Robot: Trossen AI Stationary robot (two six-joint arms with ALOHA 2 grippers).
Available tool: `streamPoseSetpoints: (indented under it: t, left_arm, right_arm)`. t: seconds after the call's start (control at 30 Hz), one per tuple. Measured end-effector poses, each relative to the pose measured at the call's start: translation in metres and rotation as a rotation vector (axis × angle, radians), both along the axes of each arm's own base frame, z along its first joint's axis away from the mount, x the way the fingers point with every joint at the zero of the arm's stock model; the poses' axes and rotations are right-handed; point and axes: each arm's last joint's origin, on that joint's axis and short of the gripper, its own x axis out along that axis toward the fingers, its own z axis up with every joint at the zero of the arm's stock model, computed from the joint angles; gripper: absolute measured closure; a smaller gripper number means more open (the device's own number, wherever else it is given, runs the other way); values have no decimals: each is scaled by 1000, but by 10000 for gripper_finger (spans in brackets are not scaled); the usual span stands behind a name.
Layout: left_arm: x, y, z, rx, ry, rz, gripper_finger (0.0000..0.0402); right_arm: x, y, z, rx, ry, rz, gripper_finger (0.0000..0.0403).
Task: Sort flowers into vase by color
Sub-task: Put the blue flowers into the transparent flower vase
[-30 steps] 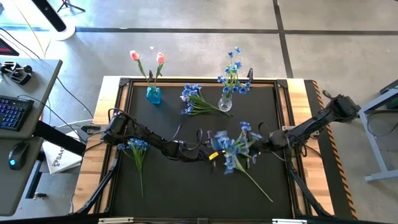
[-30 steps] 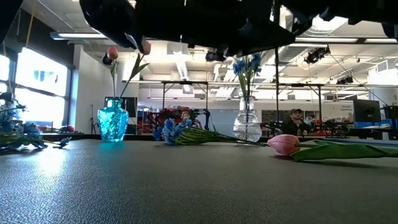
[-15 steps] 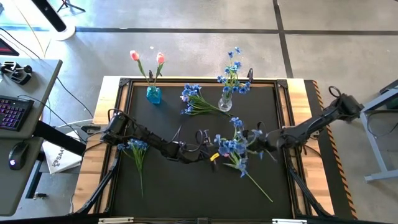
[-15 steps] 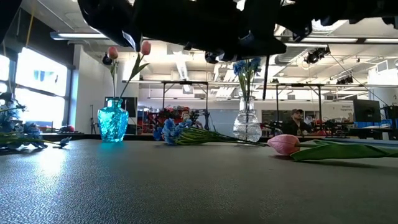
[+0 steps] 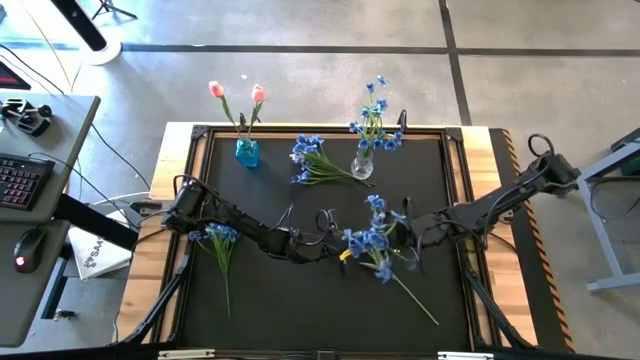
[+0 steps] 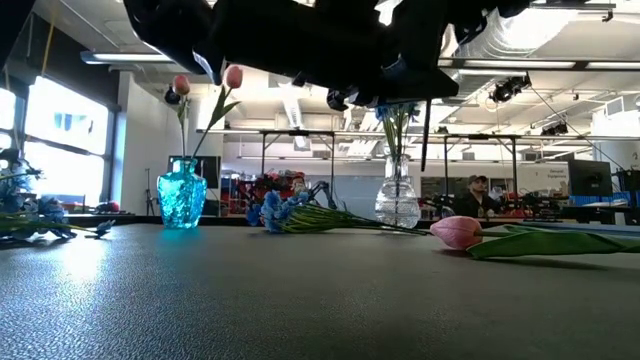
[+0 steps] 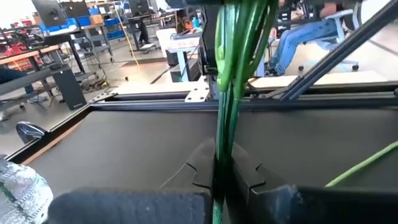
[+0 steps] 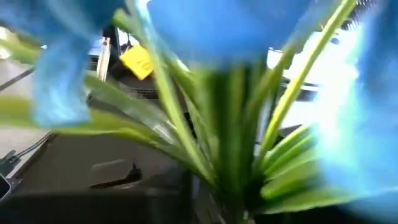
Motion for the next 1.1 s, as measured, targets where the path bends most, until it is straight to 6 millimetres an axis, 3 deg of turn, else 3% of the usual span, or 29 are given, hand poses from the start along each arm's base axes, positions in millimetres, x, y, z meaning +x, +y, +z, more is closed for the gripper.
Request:
streamPoseSetpoints:
  t: [0.2,0.47,0.63,0.83,1.1]
  left_arm:
    - [-1,2,-8,-11,75,21,367]
    - [-11,10,-31,-2,279,181,310]
    - [-17,9,-40,-51,345,217,300]
    - [-18,7,-41,-76,349,223,299]
    - [-18,7,-41,-76,350,223,299]
  right_arm:
    - [-1,-2,7,-2,42,-95,391]
    - [-18,-25,41,-34,26,-258,397]
    - [-27,-62,57,-81,-13,-367,397]
    - [-19,-118,66,-79,-98,-433,399]
    - [-12,-181,52,-91,-50,-576,400]
